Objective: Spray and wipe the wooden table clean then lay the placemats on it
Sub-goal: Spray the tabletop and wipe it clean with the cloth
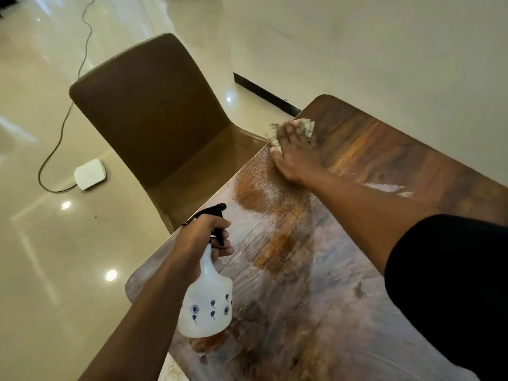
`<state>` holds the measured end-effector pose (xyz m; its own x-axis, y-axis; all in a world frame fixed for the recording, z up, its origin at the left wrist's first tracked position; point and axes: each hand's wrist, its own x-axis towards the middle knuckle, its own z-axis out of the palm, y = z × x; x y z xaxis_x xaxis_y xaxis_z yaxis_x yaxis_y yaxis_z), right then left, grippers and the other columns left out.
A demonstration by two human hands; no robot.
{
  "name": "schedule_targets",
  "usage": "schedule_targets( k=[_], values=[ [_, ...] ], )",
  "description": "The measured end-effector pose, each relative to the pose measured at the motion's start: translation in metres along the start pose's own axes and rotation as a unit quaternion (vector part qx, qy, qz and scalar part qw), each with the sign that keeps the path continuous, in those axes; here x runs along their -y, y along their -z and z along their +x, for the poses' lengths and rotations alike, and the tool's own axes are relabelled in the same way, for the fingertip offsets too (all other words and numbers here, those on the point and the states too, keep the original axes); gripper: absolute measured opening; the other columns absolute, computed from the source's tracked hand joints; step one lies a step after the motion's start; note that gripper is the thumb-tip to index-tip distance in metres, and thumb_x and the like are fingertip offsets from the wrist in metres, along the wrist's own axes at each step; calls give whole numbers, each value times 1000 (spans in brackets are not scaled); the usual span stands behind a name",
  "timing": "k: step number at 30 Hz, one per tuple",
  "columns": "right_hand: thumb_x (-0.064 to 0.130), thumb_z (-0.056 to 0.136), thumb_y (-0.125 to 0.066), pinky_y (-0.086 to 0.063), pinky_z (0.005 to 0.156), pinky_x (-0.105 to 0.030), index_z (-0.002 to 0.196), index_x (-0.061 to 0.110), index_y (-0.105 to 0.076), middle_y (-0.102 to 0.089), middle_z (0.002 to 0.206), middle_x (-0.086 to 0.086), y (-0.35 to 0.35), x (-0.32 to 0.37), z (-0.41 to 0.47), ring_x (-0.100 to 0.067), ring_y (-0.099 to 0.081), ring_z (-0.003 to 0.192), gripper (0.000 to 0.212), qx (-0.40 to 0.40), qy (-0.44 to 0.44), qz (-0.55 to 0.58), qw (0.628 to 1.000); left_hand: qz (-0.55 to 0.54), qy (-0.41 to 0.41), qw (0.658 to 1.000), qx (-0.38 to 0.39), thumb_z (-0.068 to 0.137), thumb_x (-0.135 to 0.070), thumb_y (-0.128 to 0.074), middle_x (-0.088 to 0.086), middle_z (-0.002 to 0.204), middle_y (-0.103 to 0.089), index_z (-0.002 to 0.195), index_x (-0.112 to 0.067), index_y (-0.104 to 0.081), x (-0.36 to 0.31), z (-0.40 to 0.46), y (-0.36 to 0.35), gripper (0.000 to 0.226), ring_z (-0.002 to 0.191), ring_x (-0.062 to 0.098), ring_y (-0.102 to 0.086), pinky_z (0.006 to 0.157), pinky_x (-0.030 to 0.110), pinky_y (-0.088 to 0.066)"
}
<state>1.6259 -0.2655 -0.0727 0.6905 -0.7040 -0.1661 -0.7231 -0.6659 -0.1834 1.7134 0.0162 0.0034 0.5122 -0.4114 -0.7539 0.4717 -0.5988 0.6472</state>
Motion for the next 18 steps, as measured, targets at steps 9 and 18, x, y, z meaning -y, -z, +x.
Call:
schedule_targets(
  k=[9, 18],
  values=[
    [56, 110, -16, 4, 129, -48, 166, 26, 10, 15, 174, 3, -17, 30, -43, -16, 17, 159, 69, 44, 235, -17, 971, -23, 15, 1000, 6, 91, -10, -71, 11, 63, -62, 88, 1, -69, 0, -4, -4, 11, 51, 26, -68, 74, 40, -49],
    [61, 109, -16, -4, 129, -61, 165, 24, 16, 22, 173, -1, 19, -96, -19, -26, 20, 159, 75, 54, -66, 51, 995, -49, 26, 998, 35, 95, -3, -66, 18, 78, -57, 103, 6, -64, 3, -16, -13, 13, 73, 33, -59, 39, 25, -51]
  ],
)
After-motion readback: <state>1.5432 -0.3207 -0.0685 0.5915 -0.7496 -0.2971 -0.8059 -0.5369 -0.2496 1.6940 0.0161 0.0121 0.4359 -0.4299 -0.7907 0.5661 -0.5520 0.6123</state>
